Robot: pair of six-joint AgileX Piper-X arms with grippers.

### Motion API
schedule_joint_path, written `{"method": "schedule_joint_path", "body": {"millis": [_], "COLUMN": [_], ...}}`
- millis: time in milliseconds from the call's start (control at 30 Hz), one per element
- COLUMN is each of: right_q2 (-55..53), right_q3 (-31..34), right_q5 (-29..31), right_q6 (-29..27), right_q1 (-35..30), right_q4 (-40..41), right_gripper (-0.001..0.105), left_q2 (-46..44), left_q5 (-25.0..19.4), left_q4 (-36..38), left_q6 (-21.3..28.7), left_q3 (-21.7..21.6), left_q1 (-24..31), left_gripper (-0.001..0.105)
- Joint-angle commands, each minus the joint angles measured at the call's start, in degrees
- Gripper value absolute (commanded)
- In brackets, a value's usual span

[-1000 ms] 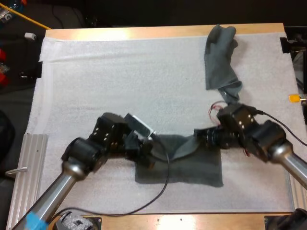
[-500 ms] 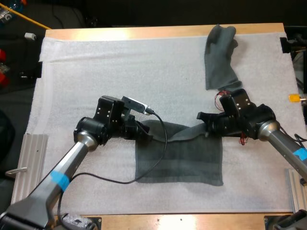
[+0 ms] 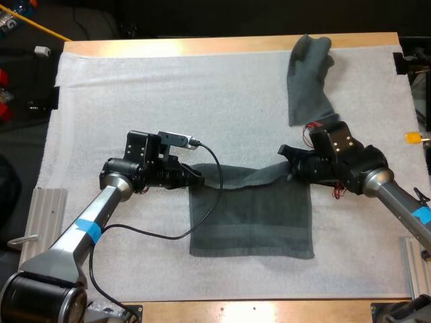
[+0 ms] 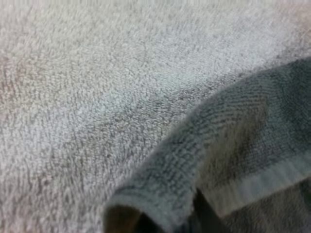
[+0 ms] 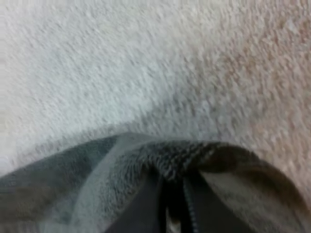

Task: Pick towel from pile, fold and stack

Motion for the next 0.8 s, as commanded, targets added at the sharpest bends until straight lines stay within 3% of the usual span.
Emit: {"method": "schedule_joint_path", "body": {"millis": [0,33,100,167,233,433,600,767], "right_q2": [-0.2,-0.2,-0.2,-0.2,-0.2,-1.0,-4.7,-10.5], "right_q3": [0.1,0.1,0.1,0.1,0.1,0.1,0.1,0.1], "right_q5": [-0.9,-1.2,-1.3,-1.4,-1.4,-1.4,-1.4,-1.4], "right_q6": [0.8,1.2,1.8,1.8,1.8,-1.6,-8.4,-11.4], "right_q1": [-0.3,-0.3,-0.3,-0.3,-0.3,-0.3,-0.3,-0.3], "right_q4": [-2.0,-2.3,-5.4,-7.8,-10.1,-11.6,-11.2,-7.6], "right_gripper": [0.029,0.034,0.060,0.069,0.067,0.052,0.052,0.052], "left_q2": [-0.4,-0.4,-0.4,-0.4,-0.4,-1.4,-5.7,-12.1], "left_q5": [1.1,1.2,1.4,2.5,3.7,7.4,7.6,7.6], "left_q4": [-0.7,-0.9,-2.4,-3.5,-4.1,-2.9,-4.5,-3.2], "left_q6": [-0.5,-0.7,-2.1,-2.7,-3.0,-3.0,-2.9,-2.3], "left_q3": [-0.2,-0.2,-0.2,-0.2,-0.6,-3.2,-5.3,-5.7], "left_q1": [0.1,0.1,0.1,0.1,0.1,0.1,0.1,0.1], "left_gripper": [0.021,0.027,0.050,0.060,0.062,0.056,0.055,0.055]}}
